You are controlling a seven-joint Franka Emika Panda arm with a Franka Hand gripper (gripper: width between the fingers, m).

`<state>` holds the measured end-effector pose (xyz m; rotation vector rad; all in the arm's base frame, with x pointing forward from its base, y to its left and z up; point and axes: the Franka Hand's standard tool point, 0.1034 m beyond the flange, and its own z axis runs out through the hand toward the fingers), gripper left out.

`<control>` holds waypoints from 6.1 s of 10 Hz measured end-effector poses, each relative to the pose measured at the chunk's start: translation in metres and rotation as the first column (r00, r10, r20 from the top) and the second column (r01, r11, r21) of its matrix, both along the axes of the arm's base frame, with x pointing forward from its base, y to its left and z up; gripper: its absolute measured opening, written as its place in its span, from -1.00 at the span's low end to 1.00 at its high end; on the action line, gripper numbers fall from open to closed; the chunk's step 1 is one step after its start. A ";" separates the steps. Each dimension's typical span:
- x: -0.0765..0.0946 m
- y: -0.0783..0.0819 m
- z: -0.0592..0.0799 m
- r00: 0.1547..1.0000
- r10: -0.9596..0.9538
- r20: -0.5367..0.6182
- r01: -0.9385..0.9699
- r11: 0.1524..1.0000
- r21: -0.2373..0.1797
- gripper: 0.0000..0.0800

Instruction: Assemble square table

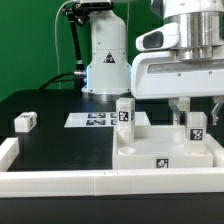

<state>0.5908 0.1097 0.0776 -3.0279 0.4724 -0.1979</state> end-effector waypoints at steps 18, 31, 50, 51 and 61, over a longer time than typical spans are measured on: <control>-0.013 -0.060 0.053 0.990 -0.138 0.003 0.138 0.989 0.043 0.62; -0.026 -0.129 0.043 0.985 0.173 0.019 -0.172 0.984 -0.039 0.62; -0.155 -0.330 0.010 0.983 0.174 -0.058 -0.179 0.979 -0.101 0.62; -0.155 -0.327 0.009 0.982 0.174 -0.068 -0.179 0.980 -0.086 0.62; -0.190 -0.335 -0.021 0.831 0.090 -0.550 -0.043 0.994 0.097 0.62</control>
Offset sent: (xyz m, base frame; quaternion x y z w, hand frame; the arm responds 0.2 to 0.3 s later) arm 0.0000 0.0000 0.0000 0.0000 0.0000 0.1938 0.9810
